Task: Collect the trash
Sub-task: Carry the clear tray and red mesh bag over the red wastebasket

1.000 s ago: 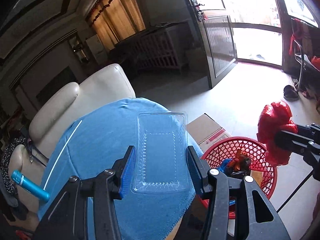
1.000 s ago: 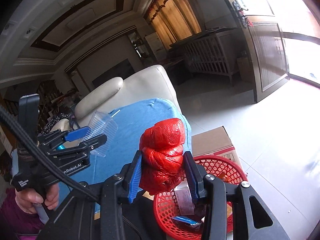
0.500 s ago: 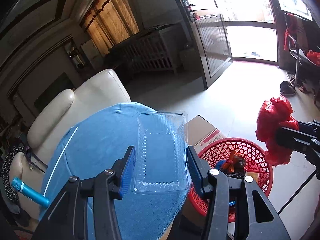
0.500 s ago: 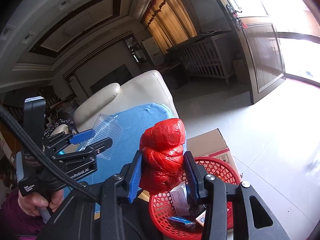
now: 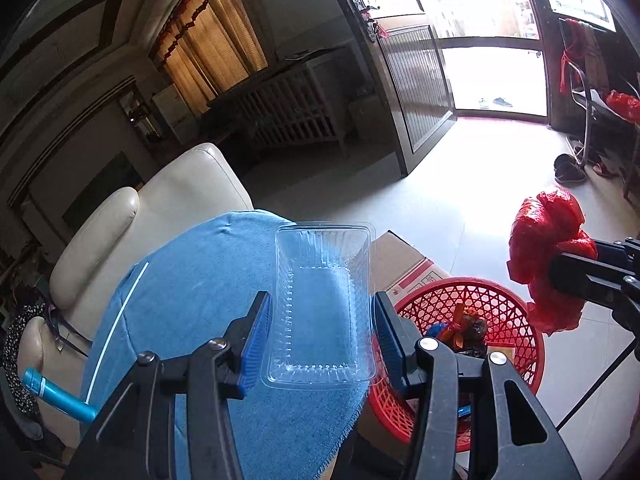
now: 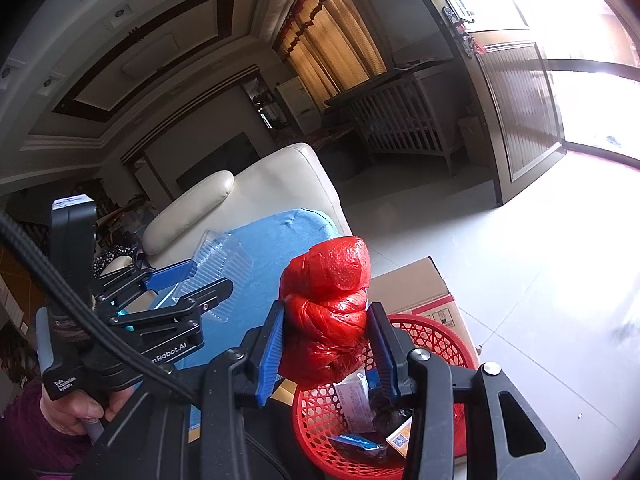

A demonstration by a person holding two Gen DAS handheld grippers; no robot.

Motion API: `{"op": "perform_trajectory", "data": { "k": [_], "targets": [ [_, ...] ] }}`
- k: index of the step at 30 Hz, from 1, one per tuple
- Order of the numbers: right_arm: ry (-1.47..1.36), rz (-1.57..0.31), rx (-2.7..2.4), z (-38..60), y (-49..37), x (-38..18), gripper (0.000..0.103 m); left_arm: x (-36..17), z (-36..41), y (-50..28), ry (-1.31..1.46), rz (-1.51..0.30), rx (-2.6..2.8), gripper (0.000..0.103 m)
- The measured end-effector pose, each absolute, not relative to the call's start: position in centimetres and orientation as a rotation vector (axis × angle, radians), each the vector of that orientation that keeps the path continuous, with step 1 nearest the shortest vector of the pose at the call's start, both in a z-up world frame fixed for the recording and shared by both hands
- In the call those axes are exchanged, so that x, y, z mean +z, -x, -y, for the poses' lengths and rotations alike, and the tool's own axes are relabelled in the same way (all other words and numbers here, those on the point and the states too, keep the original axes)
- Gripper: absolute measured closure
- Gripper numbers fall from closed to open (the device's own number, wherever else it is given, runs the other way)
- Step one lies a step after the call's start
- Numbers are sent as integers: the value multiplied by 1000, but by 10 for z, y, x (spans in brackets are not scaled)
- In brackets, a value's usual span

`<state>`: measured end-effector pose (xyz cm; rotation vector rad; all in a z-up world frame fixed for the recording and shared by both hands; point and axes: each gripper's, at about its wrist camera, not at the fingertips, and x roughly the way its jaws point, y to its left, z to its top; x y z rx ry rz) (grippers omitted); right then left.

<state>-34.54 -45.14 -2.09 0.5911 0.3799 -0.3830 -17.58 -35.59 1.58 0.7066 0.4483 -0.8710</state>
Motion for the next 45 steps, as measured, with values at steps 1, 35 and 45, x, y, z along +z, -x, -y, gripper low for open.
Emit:
{"op": "perform_trajectory", "data": {
  "k": [1, 35, 45],
  "targets": [
    [-593, -381, -384, 452, 345, -21, 59, 16, 357, 175, -707, -449, -872, 50],
    [-659, -338, -435, 464, 376, -27, 59, 3, 390, 189, -737, -516, -938, 50],
    [-687, -379, -447, 470, 367, -38, 59, -14, 394, 176, -747, -553, -955, 50]
  ]
}}
